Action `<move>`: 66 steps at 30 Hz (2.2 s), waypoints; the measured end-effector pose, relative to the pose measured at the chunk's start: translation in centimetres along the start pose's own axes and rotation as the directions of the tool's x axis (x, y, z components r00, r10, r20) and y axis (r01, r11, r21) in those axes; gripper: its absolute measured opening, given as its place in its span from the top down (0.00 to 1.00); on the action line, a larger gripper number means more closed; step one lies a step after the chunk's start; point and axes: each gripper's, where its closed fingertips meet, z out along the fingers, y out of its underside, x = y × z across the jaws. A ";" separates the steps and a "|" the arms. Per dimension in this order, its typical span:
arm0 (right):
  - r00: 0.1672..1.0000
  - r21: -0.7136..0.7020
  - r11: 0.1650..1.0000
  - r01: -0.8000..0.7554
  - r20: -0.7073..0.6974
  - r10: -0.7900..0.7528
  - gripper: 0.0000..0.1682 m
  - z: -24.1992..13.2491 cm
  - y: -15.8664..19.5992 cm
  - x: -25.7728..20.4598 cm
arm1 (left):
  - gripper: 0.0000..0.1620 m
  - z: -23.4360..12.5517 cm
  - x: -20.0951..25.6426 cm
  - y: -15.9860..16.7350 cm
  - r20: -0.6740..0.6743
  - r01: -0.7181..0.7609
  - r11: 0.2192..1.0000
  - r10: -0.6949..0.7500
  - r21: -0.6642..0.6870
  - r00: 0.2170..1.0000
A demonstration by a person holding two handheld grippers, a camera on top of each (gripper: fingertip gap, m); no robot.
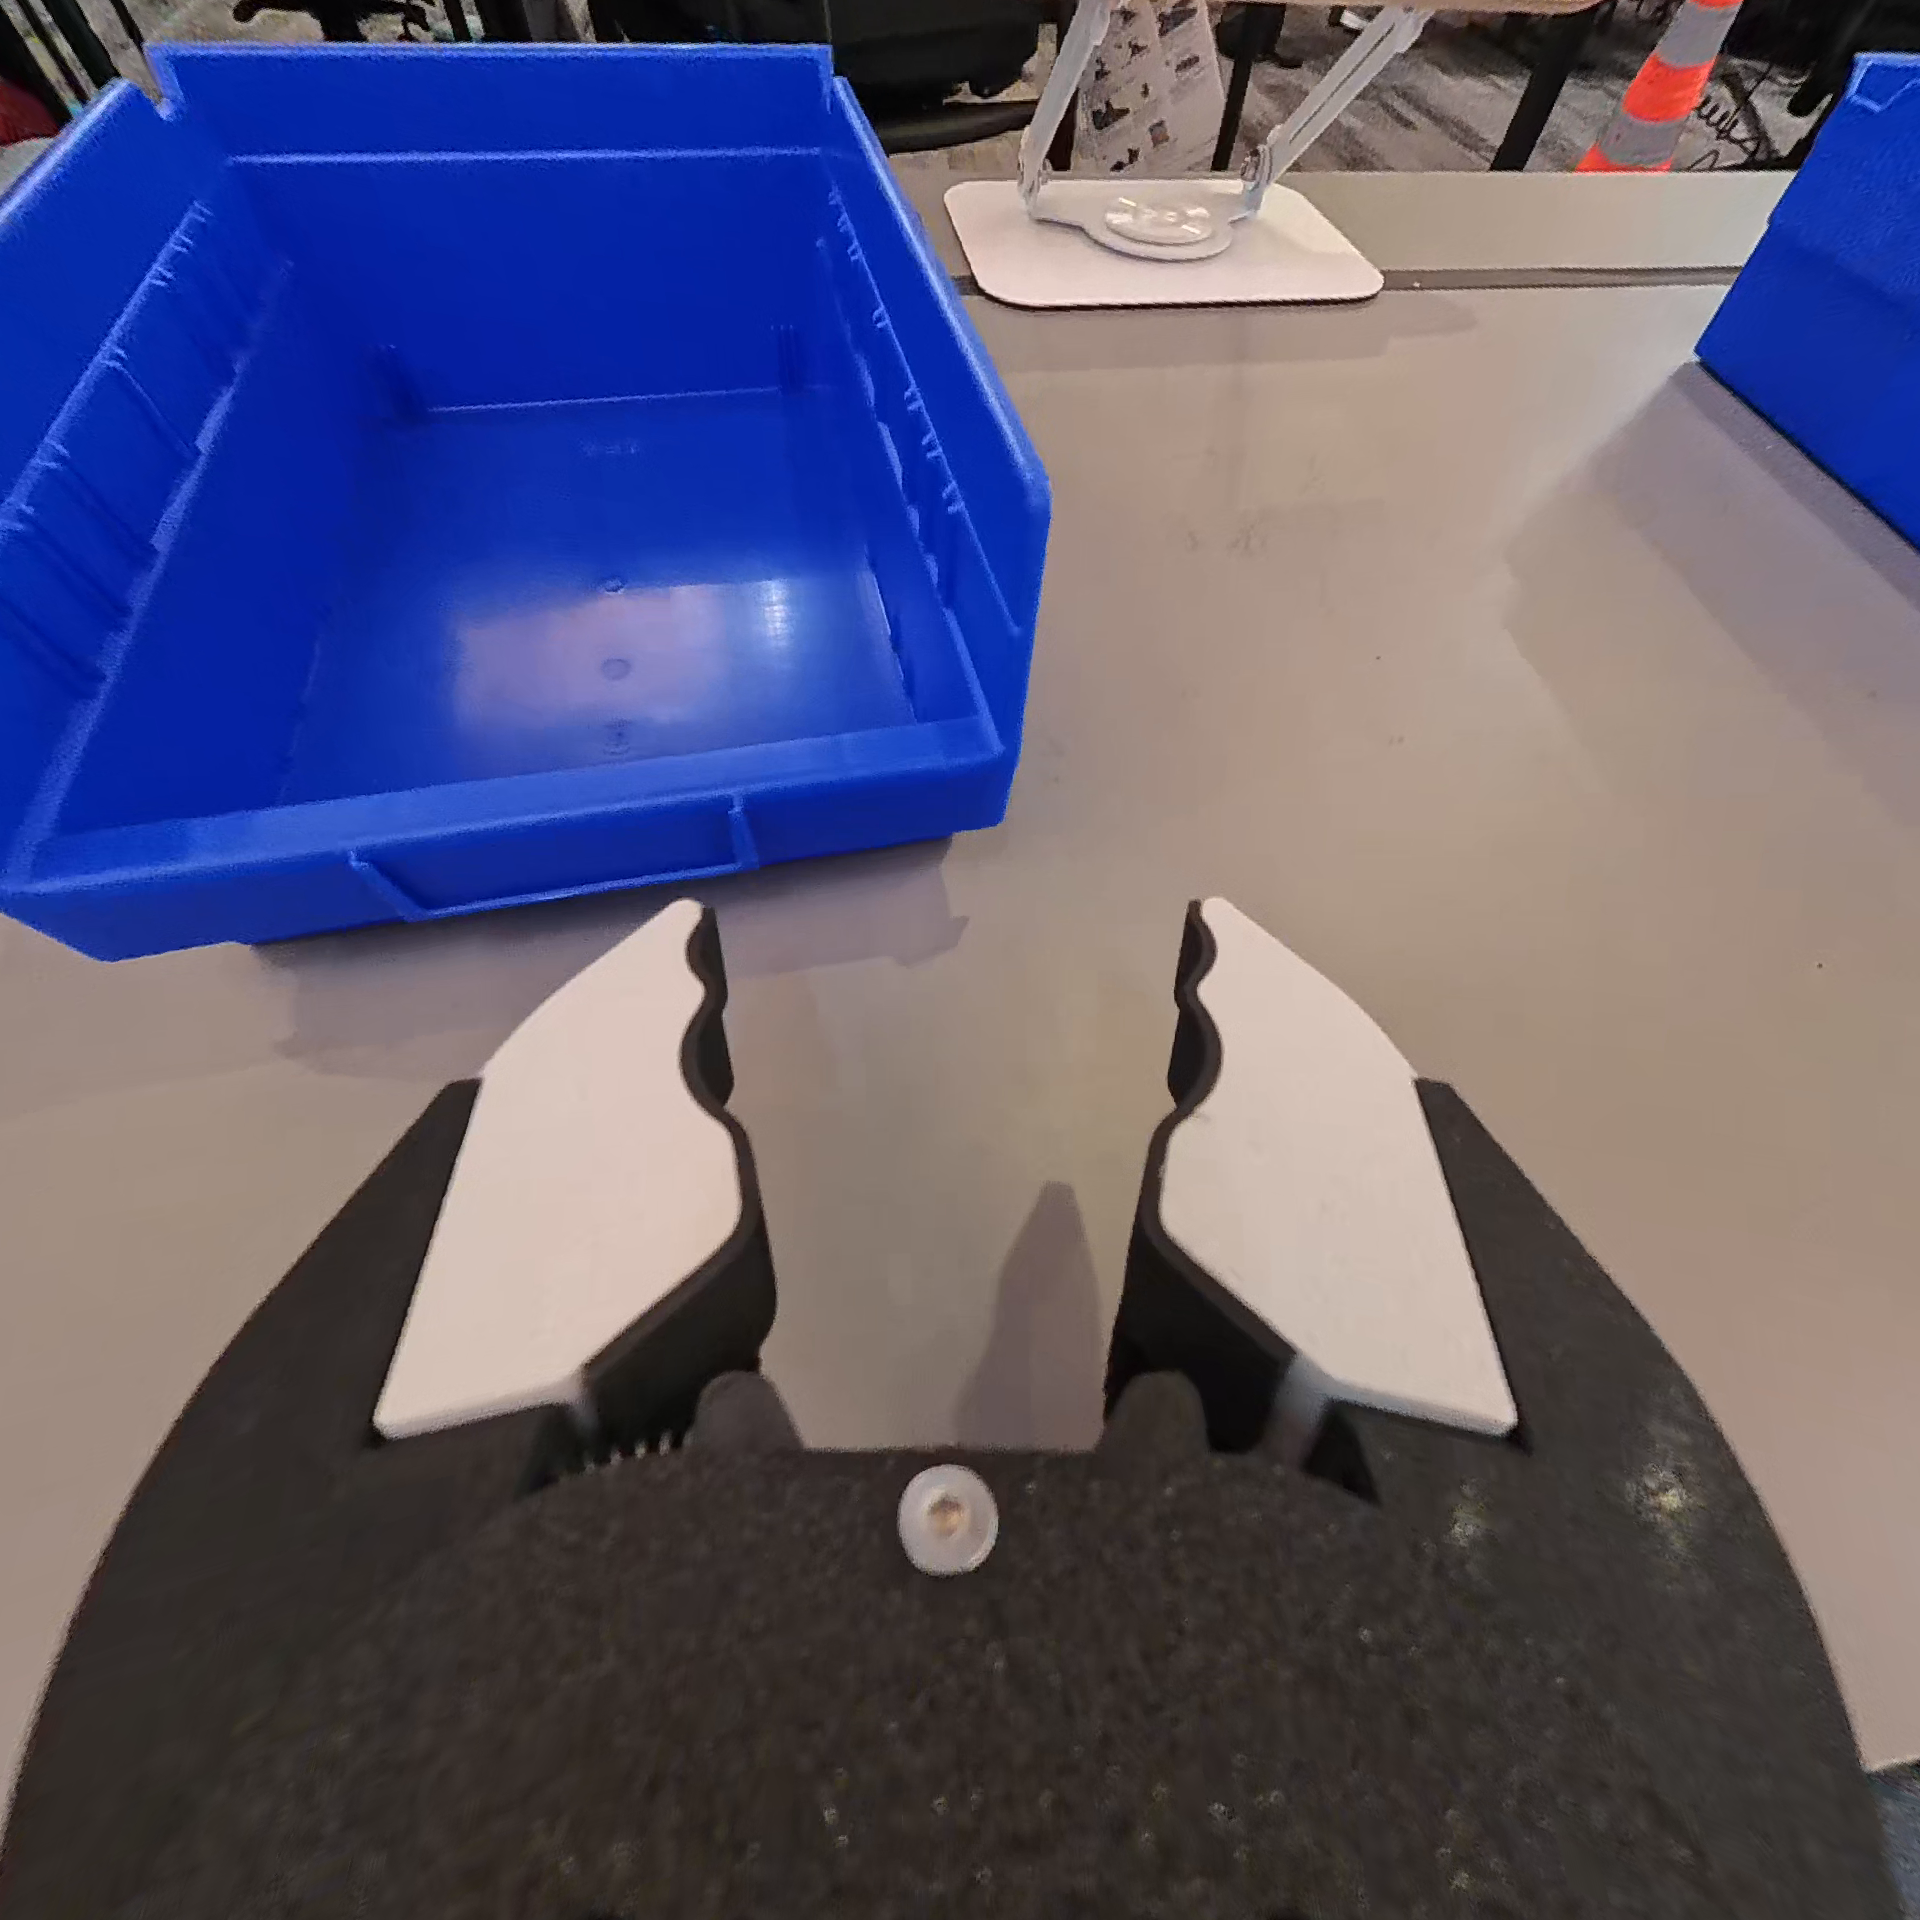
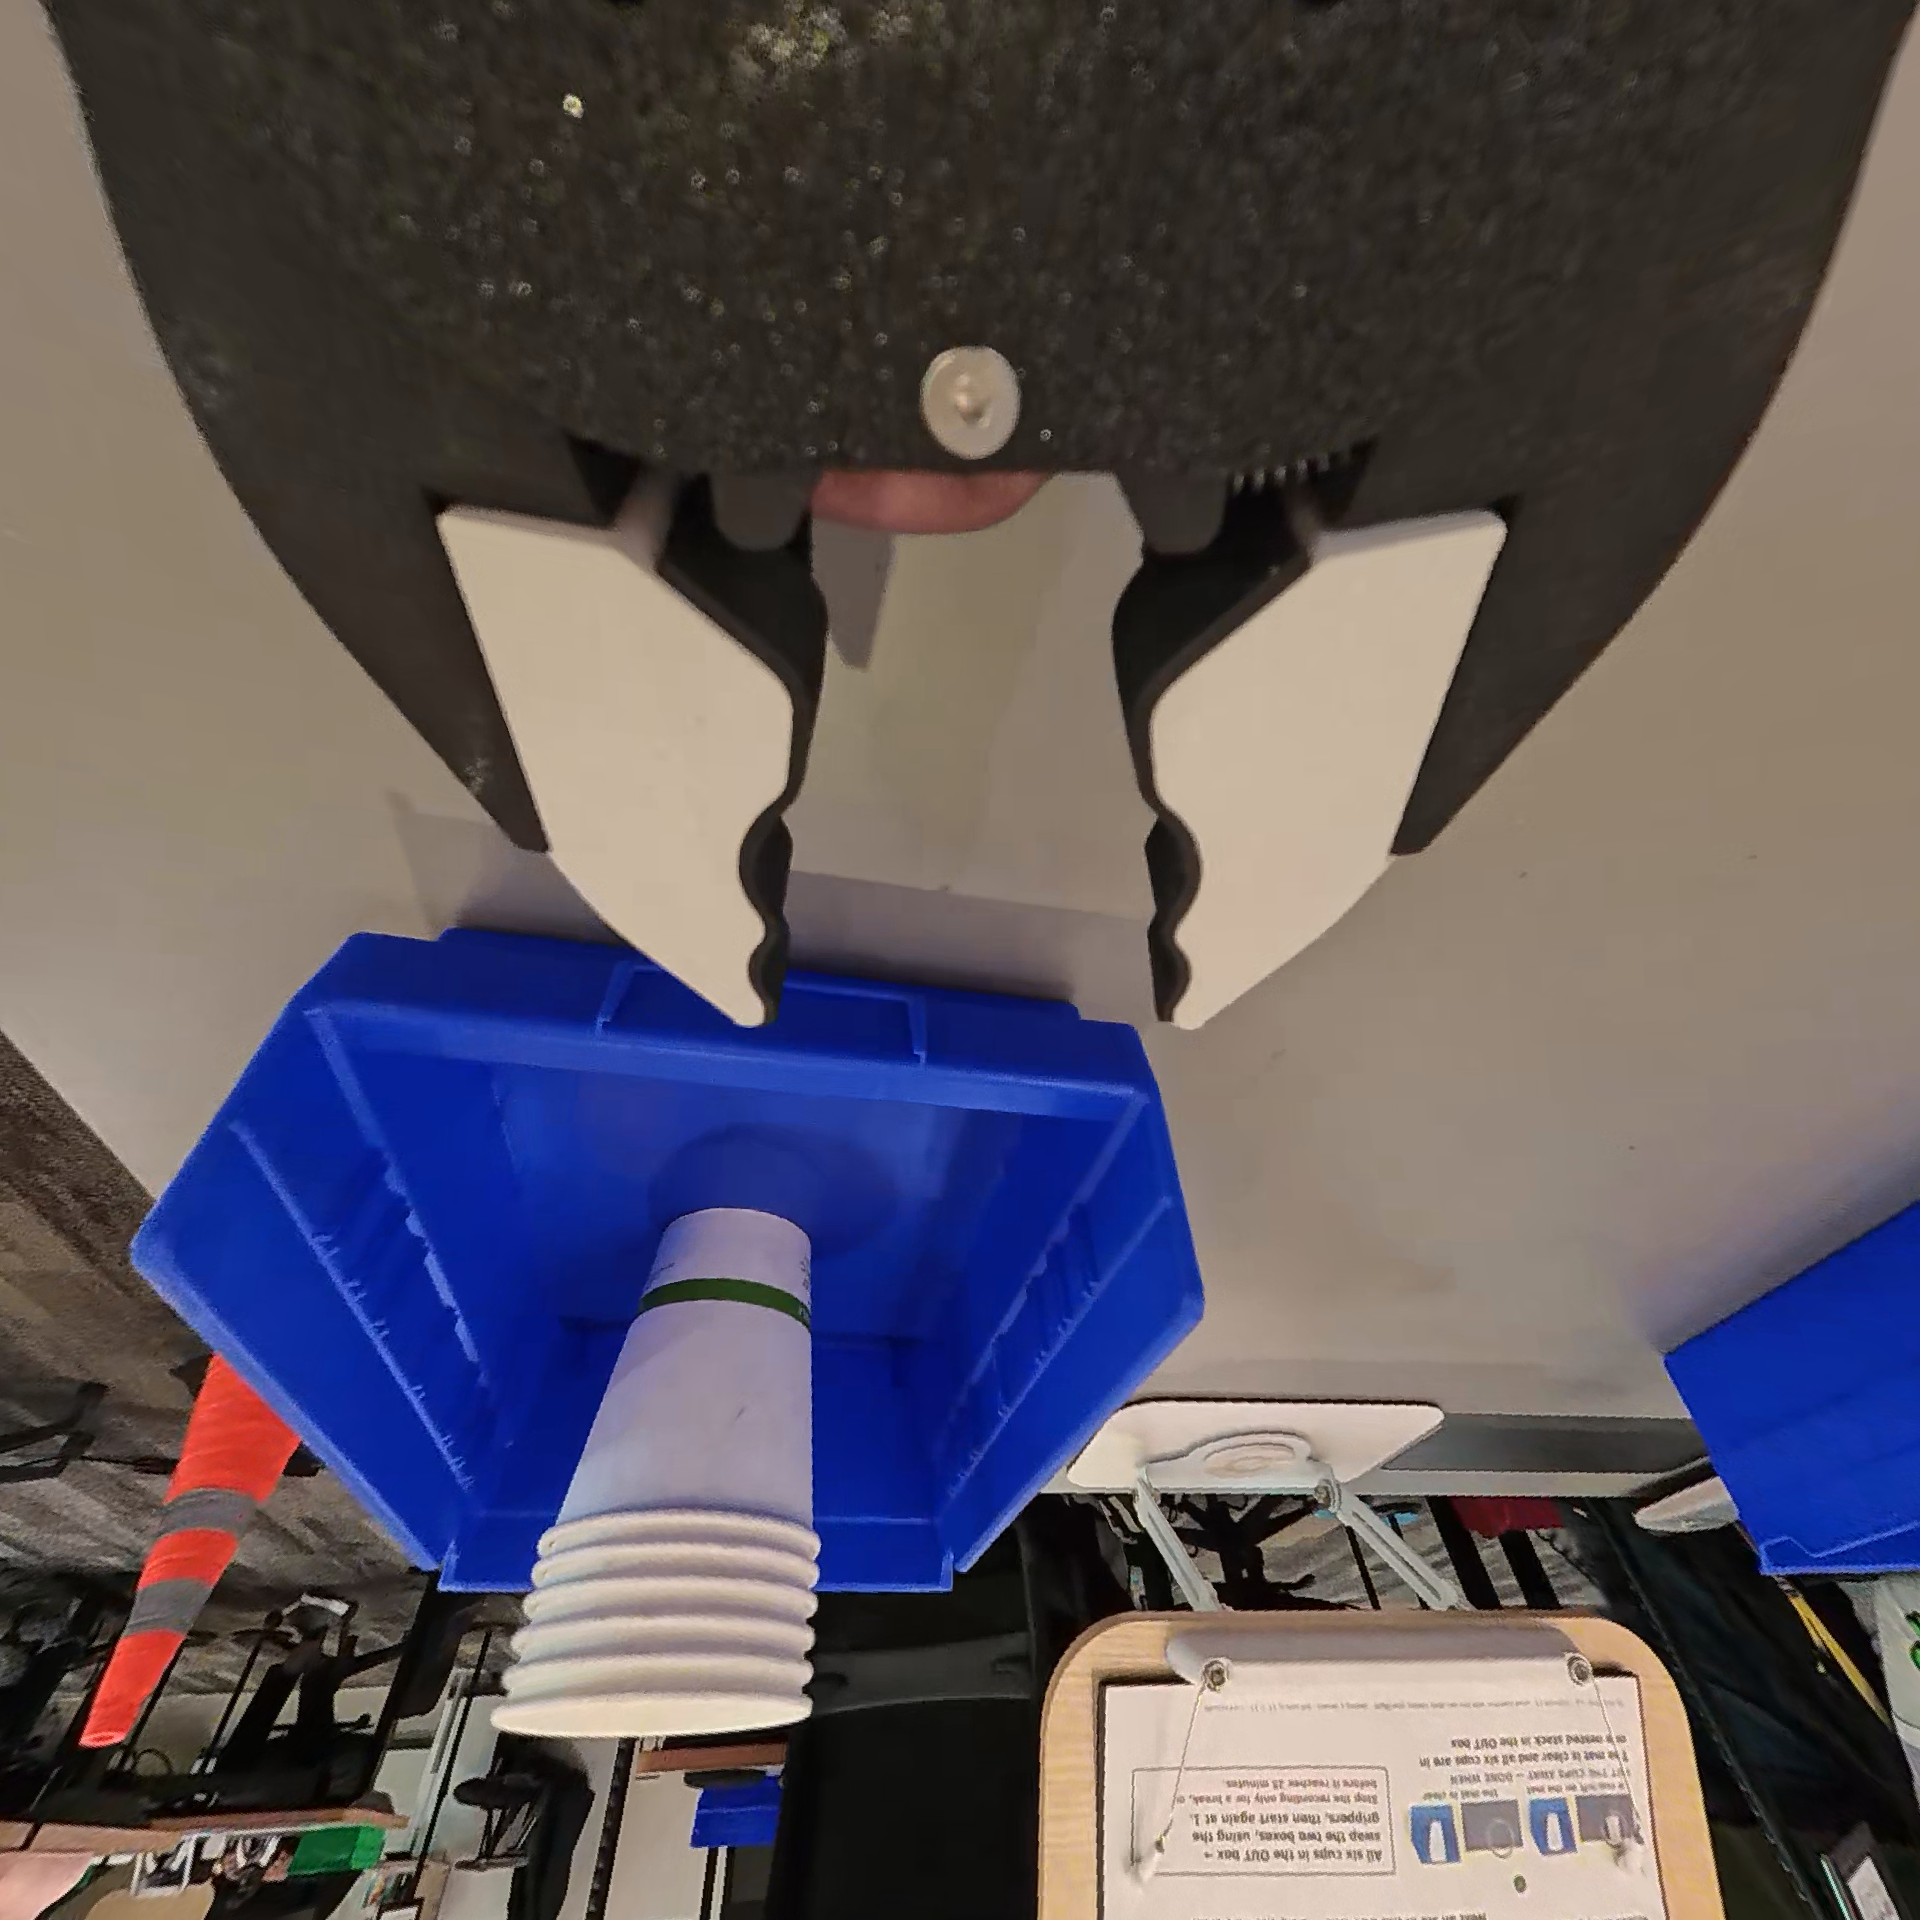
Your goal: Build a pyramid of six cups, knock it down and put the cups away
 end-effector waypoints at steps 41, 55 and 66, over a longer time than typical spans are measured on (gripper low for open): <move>0.893 0.014 0.990 -0.141 -0.429 0.133 0.74 0.7 -0.4 7.6 | 0.96 15.1 33.8 -4.6 -0.279 -0.298 0.937 0.241 -0.182 0.929; 0.982 -0.010 0.999 -0.054 -0.184 0.051 0.99 6.3 -4.2 -8.5 | 0.96 10.1 18.1 -5.5 -0.099 -0.190 0.964 0.175 -0.184 0.980; 0.999 -0.034 0.999 -0.019 -0.044 0.018 0.98 11.2 -2.3 -17.0 | 0.95 9.6 8.1 -3.1 0.030 -0.099 0.971 0.108 -0.217 0.994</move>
